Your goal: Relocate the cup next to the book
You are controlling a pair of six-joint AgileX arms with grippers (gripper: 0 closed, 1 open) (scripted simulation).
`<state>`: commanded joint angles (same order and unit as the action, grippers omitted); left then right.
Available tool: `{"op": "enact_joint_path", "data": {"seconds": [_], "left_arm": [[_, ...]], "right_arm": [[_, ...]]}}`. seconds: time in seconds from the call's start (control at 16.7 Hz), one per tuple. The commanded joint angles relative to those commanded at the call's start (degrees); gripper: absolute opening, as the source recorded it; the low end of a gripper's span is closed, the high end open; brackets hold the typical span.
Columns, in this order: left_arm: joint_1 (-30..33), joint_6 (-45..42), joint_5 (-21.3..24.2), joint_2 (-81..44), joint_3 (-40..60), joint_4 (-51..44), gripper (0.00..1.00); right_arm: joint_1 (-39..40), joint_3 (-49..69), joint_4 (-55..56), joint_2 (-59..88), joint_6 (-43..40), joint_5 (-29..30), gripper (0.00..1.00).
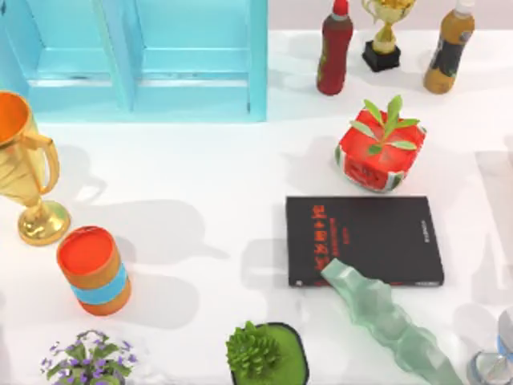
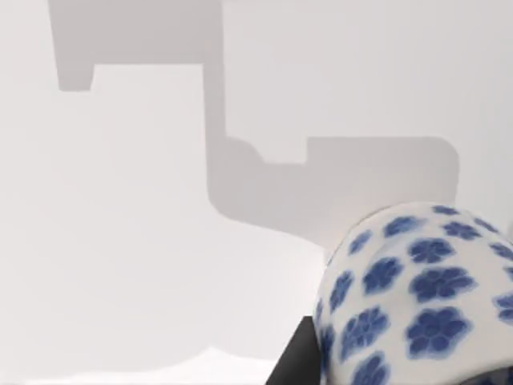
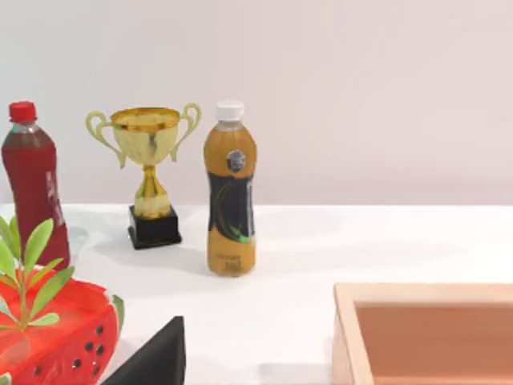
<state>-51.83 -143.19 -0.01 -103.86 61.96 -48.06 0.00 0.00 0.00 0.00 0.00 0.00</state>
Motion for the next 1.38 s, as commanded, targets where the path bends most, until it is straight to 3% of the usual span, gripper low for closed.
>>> {"op": "enact_joint_path", "data": {"seconds": [0.3,0.72,1.08,1.38], "left_arm": [[0.3,-0.4,0.0,0.3,0.6,-0.8,0.0],[0.2,-0.1,0.0,4.0,6.7,-11.0,0.0],[0.5,0.3,0.1,4.1,7.2,-11.2,0.0],[5.6,7.9,0.6,5.9,13.6,-12.5,0.0]], "right_arm": [[0.0,0.0,0.0,0.0,0.0,0.0,1.0],[0.0,0.0,0.0,0.0,0.0,0.0,1.0],[0.0,0.0,0.0,0.0,0.0,0.0,1.0],[0.0,0.0,0.0,0.0,0.0,0.0,1.0]]}}
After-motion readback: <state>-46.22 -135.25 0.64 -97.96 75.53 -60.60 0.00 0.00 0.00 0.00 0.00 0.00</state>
